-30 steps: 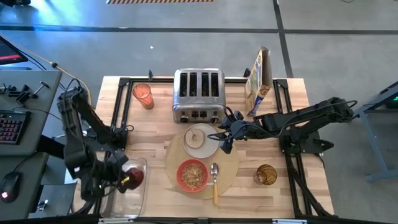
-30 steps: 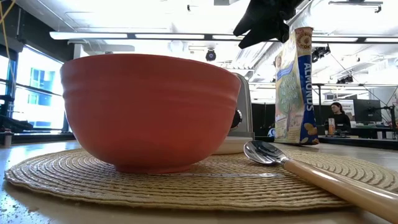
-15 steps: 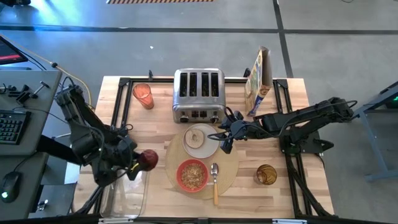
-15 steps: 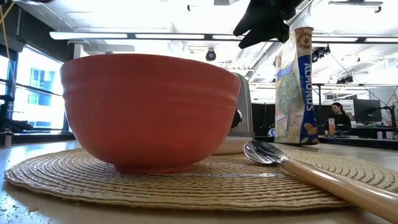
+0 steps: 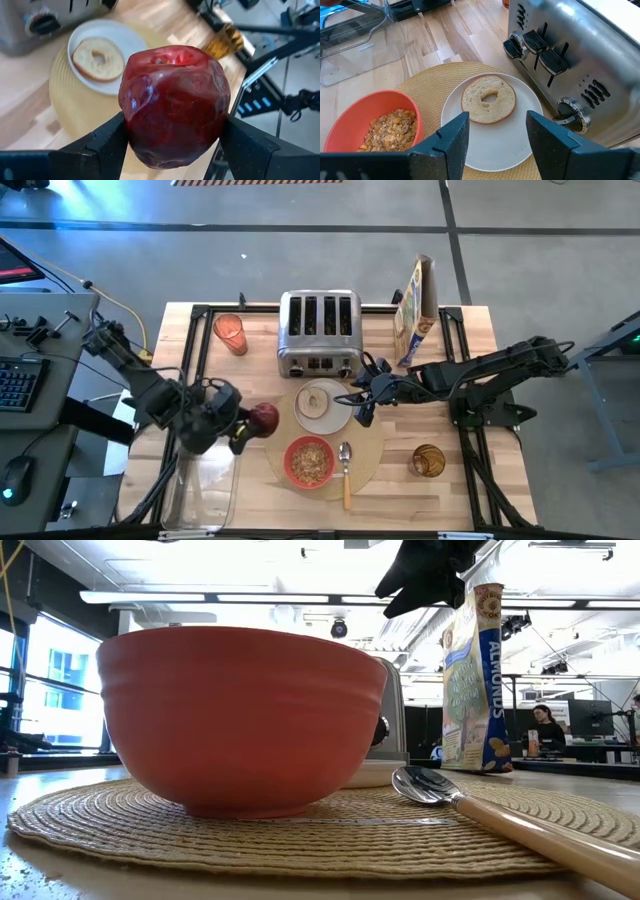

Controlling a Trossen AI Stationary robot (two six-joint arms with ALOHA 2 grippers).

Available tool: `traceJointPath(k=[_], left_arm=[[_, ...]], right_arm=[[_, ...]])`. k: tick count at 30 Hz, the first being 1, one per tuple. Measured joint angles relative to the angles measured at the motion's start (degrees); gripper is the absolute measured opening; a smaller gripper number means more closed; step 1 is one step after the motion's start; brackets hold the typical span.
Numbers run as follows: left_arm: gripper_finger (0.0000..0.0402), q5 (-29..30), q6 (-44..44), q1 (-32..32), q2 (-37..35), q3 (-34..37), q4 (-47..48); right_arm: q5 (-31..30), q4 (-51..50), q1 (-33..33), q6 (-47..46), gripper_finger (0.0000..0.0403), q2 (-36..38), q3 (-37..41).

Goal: Arrange a breakfast setting
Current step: Put the apple on the plate

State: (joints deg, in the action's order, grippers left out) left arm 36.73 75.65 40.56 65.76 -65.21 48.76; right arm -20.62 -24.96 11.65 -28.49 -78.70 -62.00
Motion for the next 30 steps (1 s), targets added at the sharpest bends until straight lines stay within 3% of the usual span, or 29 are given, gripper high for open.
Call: traceJointPath(k=[23, 30], left_arm=[[0.0255, -1.96, -21.07, -15.46, 0.02, 0.00, -23.55], [0.0255, -1.96, -23.39, -17.86, 0.02, 0.00, -26.50]], right_arm=[[-0.47, 0.01, -0.01, -0.13, 0.0177, 0.00, 0.00], [2.12, 0.02, -0.06, -9.05, 0.0179, 0.00, 0.00]])
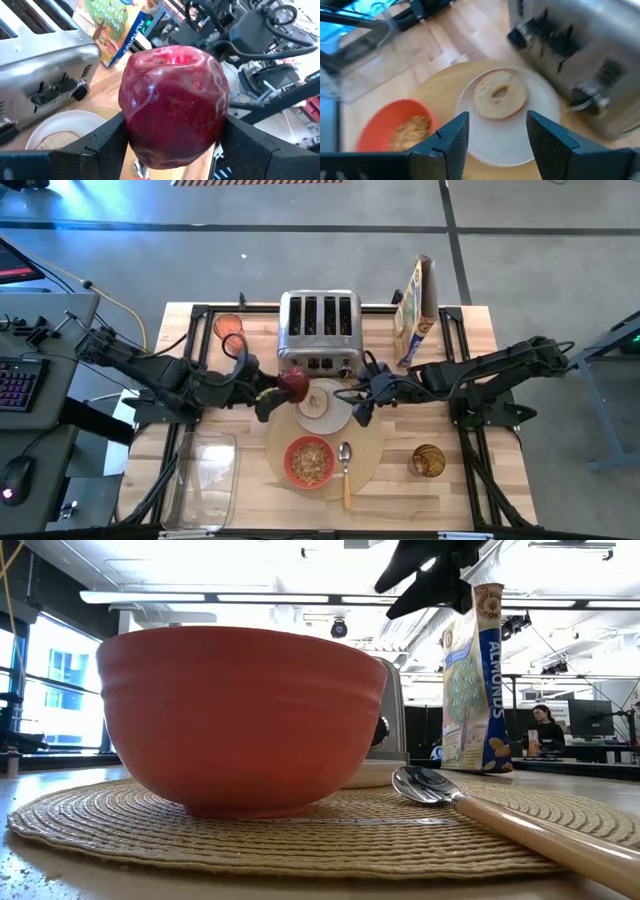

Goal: Arrange a breakfast setting
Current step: Put the apple on the plate

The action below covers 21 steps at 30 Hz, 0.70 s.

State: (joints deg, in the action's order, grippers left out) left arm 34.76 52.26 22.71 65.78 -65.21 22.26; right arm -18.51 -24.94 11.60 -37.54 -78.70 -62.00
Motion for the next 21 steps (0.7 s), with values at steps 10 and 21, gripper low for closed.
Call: traceJointPath(k=[10, 21], left_arm=[[0.0255, -0.01, -1.20, -3.44, 0.13, 0.00, -1.34], [0.0255, -4.22, -9.97, -8.18, 5.62, -0.02, -15.95]], right_arm=[[5.66, 0.13, 0.02, -3.60, 0.0308, 0.00, 0.00], [8.66, 4.17, 0.02, -8.97, 0.0374, 0.00, 0.00]])
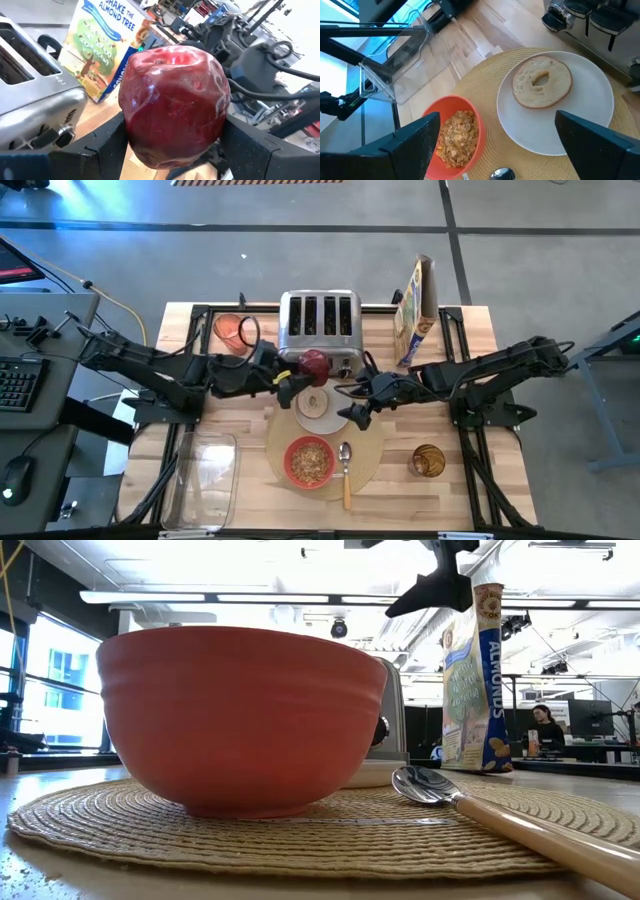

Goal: Arrange a breakfast setting
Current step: Put the apple on the plate

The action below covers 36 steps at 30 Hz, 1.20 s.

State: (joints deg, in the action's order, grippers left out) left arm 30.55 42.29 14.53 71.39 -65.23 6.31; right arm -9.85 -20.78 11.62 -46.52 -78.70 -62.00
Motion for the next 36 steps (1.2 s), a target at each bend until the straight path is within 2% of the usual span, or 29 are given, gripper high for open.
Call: traceJointPath(k=[6, 15, 20, 24, 29, 36], left_arm=[[0.0255, -0.16, 0.47, -1.69, 1.54, 0.00, -0.37], [0.0255, -2.56, 0.52, -3.33, 3.98, 0.00, -0.28], [0.0255, -3.01, 0.56, -3.38, 4.99, 0.00, -0.72], [0.0255, -3.75, 0.52, -3.37, 5.01, 0.00, -1.95], [0.0255, -4.09, -0.40, -3.37, 4.96, 0.00, -4.17], [0.0255, -4.15, -0.38, -3.37, 4.96, 0.00, -5.54]], right_arm=[[-0.91, -0.09, 0.00, 3.84, 0.0370, 0.00, 0.00], [-4.00, 0.69, -0.52, 3.40, 0.0369, 0.00, 0.00], [-0.42, 2.22, -2.40, -0.83, 0.0370, 0.00, 0.00], [2.16, 7.06, -2.15, 4.86, 0.0370, 0.22, 0.00], [9.84, 13.41, -2.25, 9.17, 0.0370, 1.98, 0.00], [8.41, 13.03, -3.57, 12.18, 0.0370, 7.20, 0.00]])
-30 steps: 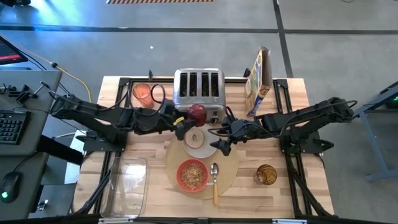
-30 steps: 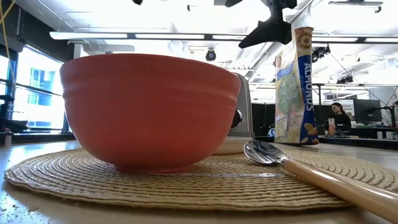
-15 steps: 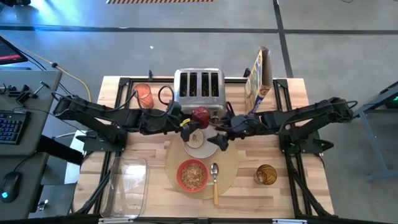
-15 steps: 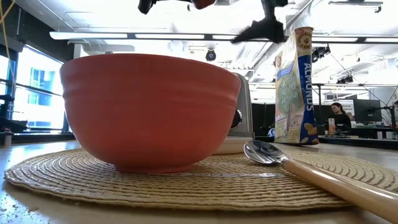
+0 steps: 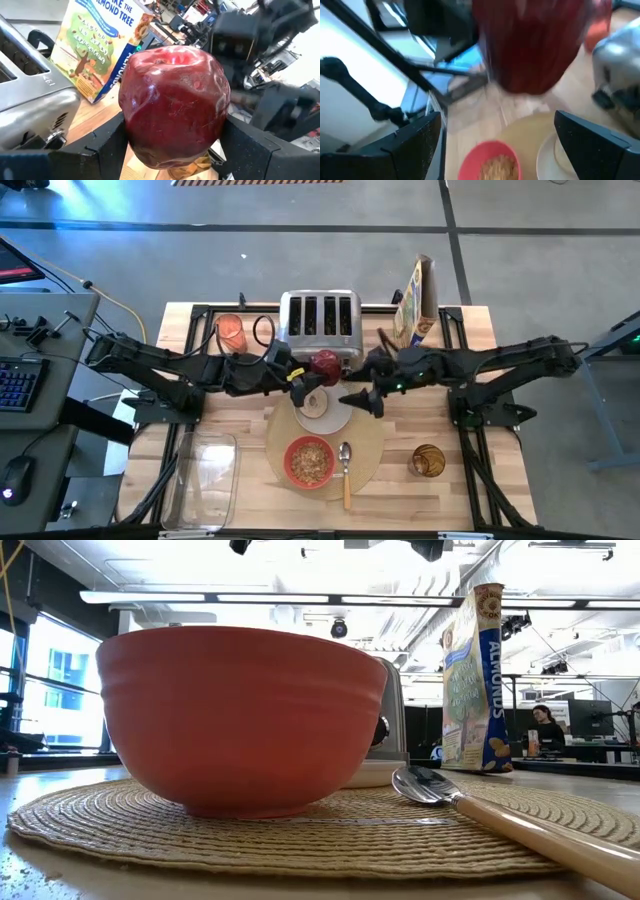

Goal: Arrange a breakfast setting
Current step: Put the apple on the plate

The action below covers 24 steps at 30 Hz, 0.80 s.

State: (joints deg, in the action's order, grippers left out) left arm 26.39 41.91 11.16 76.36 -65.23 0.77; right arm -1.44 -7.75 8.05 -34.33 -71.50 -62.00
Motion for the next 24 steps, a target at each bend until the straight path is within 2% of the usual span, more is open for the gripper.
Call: traceJointPath(k=[15, 24], left_arm=[[0.0255, -3.52, 1.83, 0.02, 0.24, 0.00, -4.11], [0.0255, -4.30, 1.49, 0.02, 0.26, 0.00, -4.97]], right_arm=[[-1.31, 4.21, -1.33, 5.05, 0.0370, 1.96, -0.07], [-2.74, 9.74, -1.74, 6.32, 0.0370, -0.28, -0.04]])
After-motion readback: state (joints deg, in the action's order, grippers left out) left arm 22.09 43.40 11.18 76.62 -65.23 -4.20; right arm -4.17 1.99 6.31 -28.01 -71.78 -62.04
